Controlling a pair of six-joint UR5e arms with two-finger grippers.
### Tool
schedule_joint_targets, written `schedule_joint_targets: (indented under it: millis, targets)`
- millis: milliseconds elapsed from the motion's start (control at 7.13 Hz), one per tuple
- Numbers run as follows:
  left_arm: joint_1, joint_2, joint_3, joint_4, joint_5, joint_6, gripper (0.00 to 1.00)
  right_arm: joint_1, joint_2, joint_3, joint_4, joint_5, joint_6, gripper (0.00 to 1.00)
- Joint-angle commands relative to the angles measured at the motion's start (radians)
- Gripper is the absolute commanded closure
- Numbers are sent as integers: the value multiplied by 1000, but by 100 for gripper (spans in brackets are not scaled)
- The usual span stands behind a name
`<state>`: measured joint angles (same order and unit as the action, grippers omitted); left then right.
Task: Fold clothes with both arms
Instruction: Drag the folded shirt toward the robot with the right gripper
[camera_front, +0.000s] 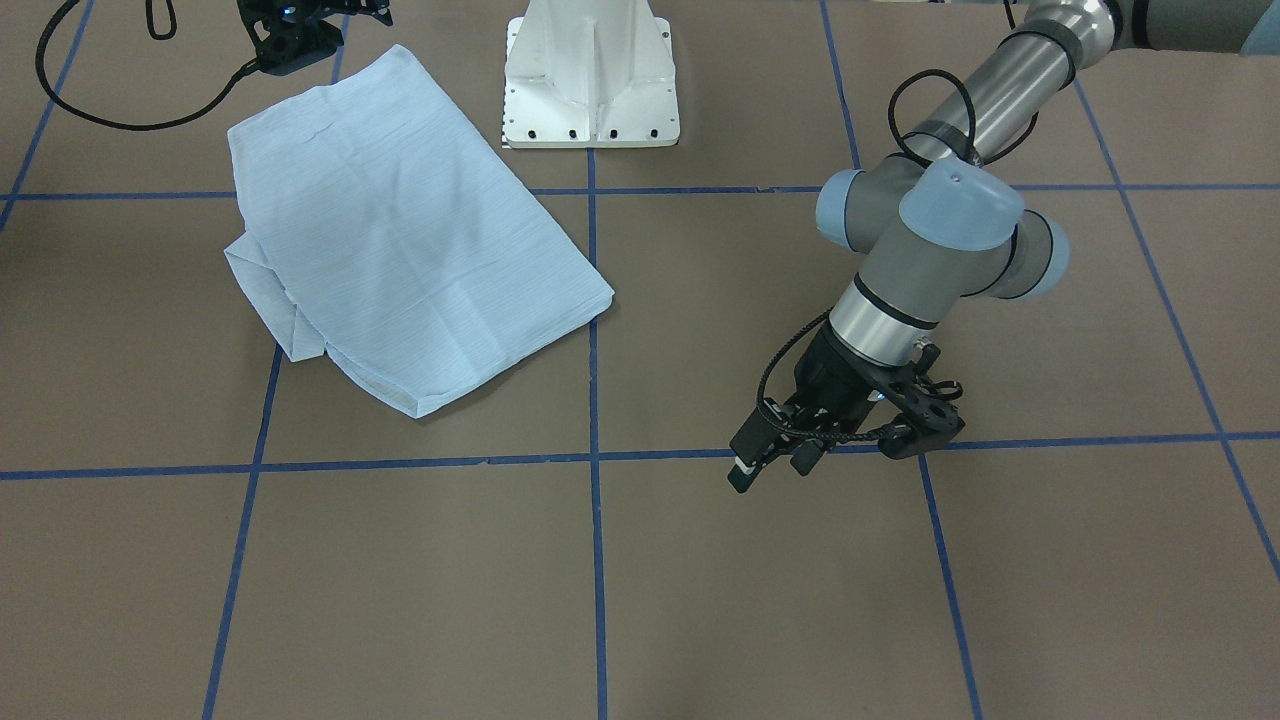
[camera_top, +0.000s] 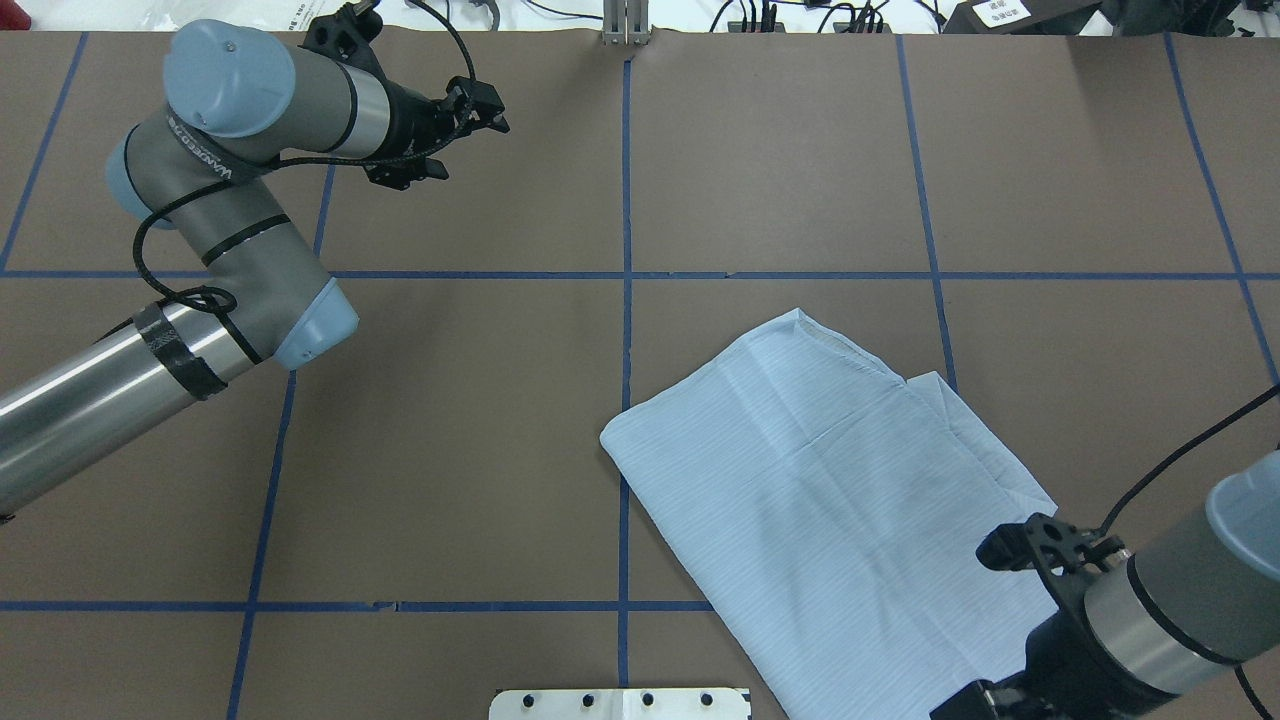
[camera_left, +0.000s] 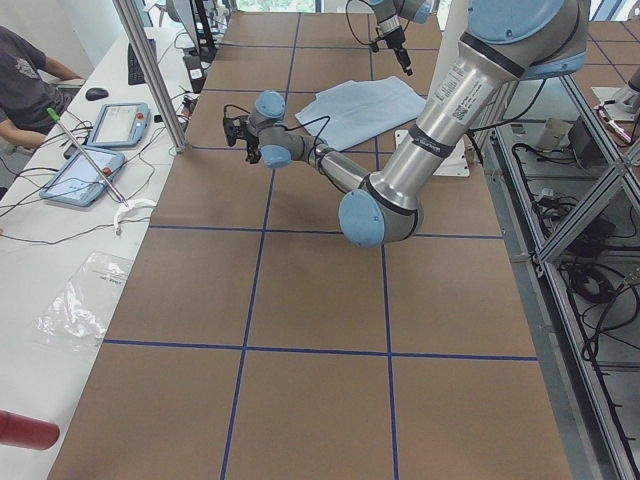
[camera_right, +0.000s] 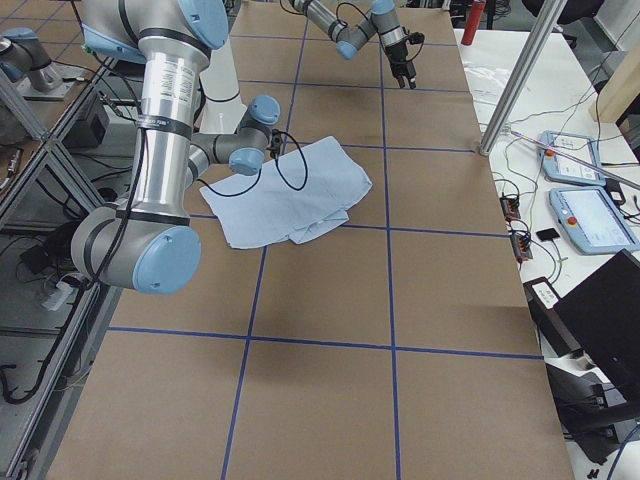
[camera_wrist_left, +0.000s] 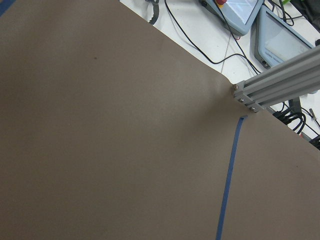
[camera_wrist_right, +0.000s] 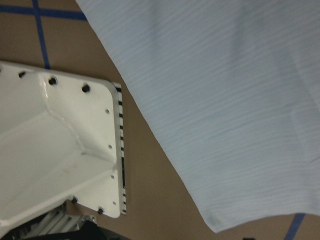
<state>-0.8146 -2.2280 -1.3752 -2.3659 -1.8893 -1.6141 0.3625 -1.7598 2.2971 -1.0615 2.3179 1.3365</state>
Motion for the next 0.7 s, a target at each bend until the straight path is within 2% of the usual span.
schedule_joint_targets:
  millis: [0,280,421,561]
  targets:
    - [125,22,-83,8,-1,-4,0,228,135,-45,2,0,0,0]
    - [265,30,-201,121,12,-177,0,384,201,-68,0,-2,0,0]
    - [338,22,-256,239,78,-220,1,413,206,-68,0,-26,0,0]
    - [400,19,-269,302,154,-222,1,414,206,-70,2,-69,0,0]
